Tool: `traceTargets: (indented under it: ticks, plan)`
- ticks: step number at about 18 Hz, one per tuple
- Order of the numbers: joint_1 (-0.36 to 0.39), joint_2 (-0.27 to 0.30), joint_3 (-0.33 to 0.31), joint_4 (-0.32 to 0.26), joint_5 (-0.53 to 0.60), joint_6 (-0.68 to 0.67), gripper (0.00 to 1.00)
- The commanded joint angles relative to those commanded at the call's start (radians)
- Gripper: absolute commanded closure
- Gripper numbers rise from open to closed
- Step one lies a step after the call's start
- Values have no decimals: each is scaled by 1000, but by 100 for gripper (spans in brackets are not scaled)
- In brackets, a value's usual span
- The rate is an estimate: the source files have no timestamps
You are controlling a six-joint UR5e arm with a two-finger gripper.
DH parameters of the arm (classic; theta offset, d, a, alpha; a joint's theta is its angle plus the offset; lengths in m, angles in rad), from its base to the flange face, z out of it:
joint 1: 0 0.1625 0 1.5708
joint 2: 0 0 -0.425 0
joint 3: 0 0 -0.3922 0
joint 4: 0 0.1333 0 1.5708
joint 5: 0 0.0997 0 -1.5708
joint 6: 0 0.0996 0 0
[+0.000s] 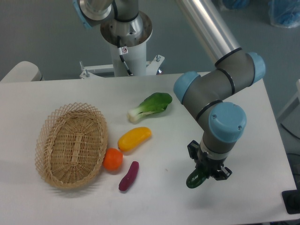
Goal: Place the cucumber on the table
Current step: 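Lower the held green cucumber toward the table beside the purple sweet potato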
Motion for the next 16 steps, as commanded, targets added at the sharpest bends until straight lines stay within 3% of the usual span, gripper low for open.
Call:
traceTargets:
  ticks: [7,16]
  plan:
    - [-37,-2,-9,-3,43,-18,95]
    - [-115,-3,-92,26,69,-63,96]
